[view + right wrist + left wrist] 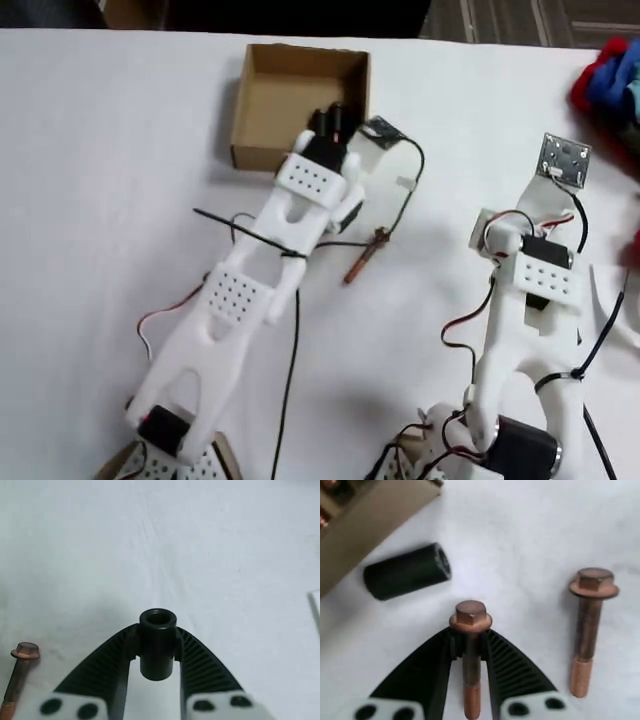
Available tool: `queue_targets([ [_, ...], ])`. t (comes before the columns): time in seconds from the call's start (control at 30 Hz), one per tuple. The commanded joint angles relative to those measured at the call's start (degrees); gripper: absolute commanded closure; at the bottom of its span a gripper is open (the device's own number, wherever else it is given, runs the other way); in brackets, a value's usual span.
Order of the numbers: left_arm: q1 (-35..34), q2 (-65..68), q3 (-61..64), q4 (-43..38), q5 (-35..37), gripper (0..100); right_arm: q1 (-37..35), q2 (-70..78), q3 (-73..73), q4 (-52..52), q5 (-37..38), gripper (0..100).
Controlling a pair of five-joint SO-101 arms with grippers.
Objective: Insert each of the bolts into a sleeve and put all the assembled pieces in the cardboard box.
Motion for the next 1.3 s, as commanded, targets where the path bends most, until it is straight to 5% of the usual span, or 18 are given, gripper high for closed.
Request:
queue_targets([
  [0.0,-1.14,-9.32,-8.31,2.46,-0.35,97,0.13,-0.48,-3.16,-0.66,-0.53,97.8],
  [0.23,-4.75,-27.08,-7.16,2.64,6.24,97,-0.40,-0.48,-3.16,-0.75,-0.53,97.8],
  [0.6,-6.15,-61.54,24.75,-2.20,5.63,97,-16.66,-1.01,-3.08,-0.75,-0.53,97.8],
  [0.8,-6.42,-79.21,58.33,-18.55,4.75,97,-20.53,-1.10,-3.08,-1.27,-0.53,97.8],
  [1.0,-6.68,-101.10,101.67,-55.21,4.75,97,-20.62,-1.10,-0.88,-5.76,-10.02,97.8],
  [1.1,-6.68,-106.20,109.49,-66.99,4.84,97,-22.64,-1.27,5.19,-15.25,-12.22,97.8],
  [1.27,-6.68,-106.64,109.85,-68.75,4.92,97,-27.82,-7.69,23.21,-42.42,-11.34,97.8],
])
